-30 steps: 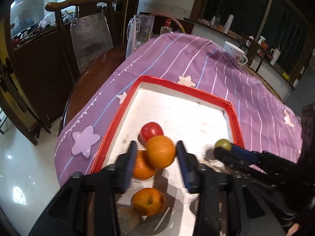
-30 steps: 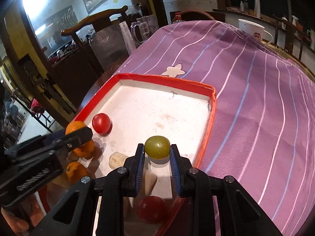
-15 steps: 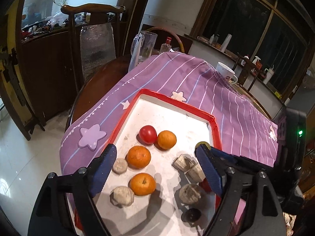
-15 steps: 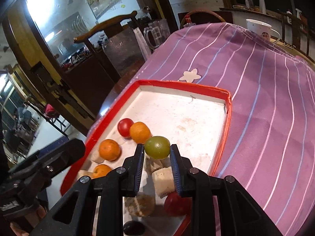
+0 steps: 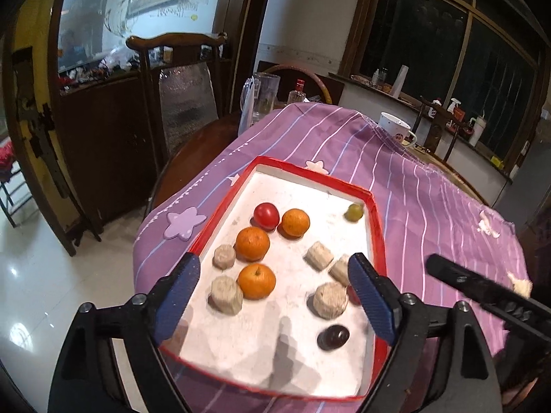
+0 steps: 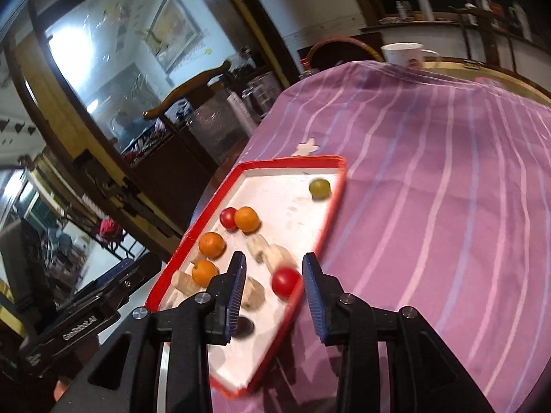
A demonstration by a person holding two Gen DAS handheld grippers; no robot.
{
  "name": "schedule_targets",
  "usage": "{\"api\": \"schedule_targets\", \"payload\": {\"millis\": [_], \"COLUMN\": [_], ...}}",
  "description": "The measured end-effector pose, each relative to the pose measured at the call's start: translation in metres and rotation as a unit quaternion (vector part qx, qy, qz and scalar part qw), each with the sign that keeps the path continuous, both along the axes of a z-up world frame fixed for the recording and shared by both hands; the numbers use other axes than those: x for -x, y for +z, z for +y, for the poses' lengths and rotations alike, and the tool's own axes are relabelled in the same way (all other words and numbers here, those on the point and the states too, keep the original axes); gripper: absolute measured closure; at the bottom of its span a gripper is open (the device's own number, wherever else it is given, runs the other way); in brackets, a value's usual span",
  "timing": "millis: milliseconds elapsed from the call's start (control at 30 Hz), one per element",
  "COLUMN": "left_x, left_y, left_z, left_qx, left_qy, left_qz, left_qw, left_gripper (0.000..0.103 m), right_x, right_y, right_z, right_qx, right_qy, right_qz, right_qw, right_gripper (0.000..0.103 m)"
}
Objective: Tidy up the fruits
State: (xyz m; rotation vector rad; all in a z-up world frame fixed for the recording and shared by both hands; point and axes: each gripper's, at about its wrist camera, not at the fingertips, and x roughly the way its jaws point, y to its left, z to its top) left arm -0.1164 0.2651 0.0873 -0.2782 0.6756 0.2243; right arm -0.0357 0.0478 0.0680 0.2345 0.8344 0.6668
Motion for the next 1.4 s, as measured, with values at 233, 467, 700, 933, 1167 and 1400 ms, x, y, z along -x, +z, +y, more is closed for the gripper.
{"api": "schedule_targets", "payload": {"millis": [233, 467, 700, 933, 1167, 1400], "left_x": [0.013, 0.044, 0.067, 0.07, 0.07, 0.066], "left_y": [-0.012, 0.013, 0.035, 0.033, 0.027, 0.02], "left_z": [-0.032, -0.089, -0.12, -0.124, -0.122, -0.117], "left_qx": [-0.022, -0.144, -0.191, -0.172, -0.151, -0.128], "left_qy": [-0.01, 0.015, 0.02, 0.004, -0.005, -0.008], "left_qz": [0.013, -0.048, -0.102, -0.087, -0.075, -0.062], "left_qw": [0.9996, 0.9883, 0.976, 0.9813, 0.9858, 0.9898], "left_gripper": [0.015, 0.006, 0.0, 0.0, 0.0, 0.0], "right_x": [0.027, 0.063, 0.088, 0.095, 0.103, 0.108], "right_y": [-0.006, -0.002, 0.0, -0.002, -0.003, -0.004], "right_z": [-0.043, -0.055, -0.066, -0.076, -0.069, -0.061], "right_qx": [-0.021, -0.004, 0.031, 0.05, 0.065, 0.08], "right_qy": [-0.041, -0.059, -0.085, -0.11, -0.106, -0.101], "right_qz": [0.008, -0.021, -0.05, -0.055, -0.062, -0.071], "right_qw": [0.999, 0.998, 0.995, 0.991, 0.99, 0.989], "right_gripper": [0.062, 0.061, 0.06, 0.057, 0.055, 0.052]}}
